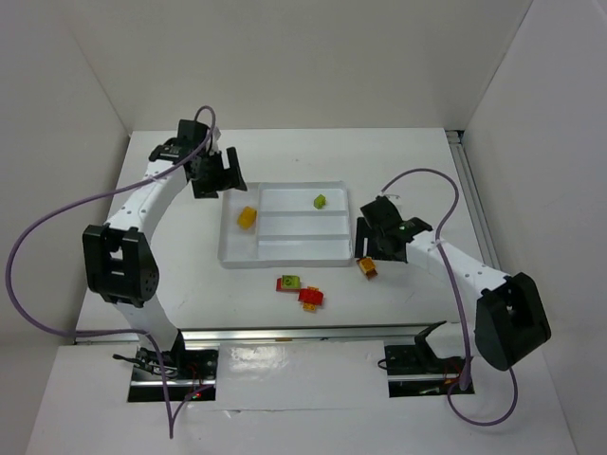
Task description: Sort the legos into containers by color
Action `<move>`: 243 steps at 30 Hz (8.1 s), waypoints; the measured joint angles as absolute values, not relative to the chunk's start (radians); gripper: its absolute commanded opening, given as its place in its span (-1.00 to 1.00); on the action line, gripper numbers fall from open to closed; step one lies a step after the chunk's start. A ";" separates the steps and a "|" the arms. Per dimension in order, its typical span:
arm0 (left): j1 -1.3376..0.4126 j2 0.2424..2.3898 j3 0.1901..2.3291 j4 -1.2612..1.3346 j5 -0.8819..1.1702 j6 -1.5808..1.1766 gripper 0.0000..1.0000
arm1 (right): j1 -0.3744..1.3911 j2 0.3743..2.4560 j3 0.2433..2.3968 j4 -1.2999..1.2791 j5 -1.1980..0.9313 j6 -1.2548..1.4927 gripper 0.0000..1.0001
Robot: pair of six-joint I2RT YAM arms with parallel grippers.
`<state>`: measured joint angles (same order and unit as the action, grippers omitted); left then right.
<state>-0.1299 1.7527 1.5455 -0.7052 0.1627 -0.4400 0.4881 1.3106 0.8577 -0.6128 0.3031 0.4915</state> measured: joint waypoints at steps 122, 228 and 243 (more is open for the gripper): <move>-0.378 1.548 1.478 -0.038 1.328 -0.503 -0.71 | 0.441 1.261 1.216 -0.109 -0.942 0.443 -0.47; 0.098 1.344 1.533 -0.822 0.072 -0.529 1.00 | 0.886 2.127 1.813 -0.418 0.002 0.308 -0.54; 0.097 1.253 1.389 -0.705 0.136 -0.553 1.00 | 1.002 1.567 1.132 -0.535 0.045 0.258 0.57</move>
